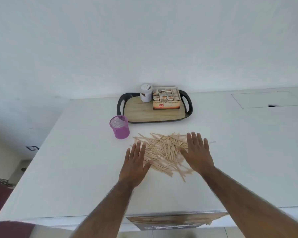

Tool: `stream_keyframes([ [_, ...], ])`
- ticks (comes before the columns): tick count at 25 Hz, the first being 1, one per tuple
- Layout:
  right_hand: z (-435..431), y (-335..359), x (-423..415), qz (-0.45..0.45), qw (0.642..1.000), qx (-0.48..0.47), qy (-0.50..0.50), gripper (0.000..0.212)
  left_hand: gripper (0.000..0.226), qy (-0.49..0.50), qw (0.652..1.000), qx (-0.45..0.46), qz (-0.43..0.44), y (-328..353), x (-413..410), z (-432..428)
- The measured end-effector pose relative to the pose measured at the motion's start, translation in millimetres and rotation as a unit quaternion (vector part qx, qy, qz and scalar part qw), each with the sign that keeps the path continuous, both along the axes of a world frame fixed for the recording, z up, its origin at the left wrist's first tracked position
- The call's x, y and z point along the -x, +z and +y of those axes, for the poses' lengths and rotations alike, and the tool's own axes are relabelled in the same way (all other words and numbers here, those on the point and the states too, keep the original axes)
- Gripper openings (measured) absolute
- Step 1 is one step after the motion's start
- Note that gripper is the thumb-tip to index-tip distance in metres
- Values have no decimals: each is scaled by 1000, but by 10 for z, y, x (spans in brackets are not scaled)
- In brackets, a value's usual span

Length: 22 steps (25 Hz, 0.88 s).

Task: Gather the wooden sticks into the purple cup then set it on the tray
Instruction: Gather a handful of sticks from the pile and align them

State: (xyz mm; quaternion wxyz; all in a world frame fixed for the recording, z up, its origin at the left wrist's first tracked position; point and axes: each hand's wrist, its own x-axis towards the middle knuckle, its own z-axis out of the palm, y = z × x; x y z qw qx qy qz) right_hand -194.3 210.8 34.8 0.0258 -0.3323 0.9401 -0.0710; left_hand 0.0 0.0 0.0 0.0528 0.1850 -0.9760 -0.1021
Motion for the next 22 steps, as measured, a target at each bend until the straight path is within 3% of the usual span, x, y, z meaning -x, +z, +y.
stream_keyframes([
  [4,134,-266,-157,-23,999,-44,7,87,78,9,999,-6,-46,-192,-160,100],
  [10,260,-490,-257,-29,996,-77,30,89,77,17,999,-27,-32,-342,-270,217],
  [12,273,-515,-283,5,998,-44,34,81,76,18,999,-32,-17,-339,-277,207],
  [15,261,-494,-184,76,994,16,74,51,75,20,999,-35,-18,-336,-251,211],
  [18,159,-341,6,65,990,20,124,70,74,28,999,-27,-31,-341,-254,221],
  [22,-87,-126,284,42,970,-44,234,81,74,29,999,-20,-35,-343,-237,217],
])
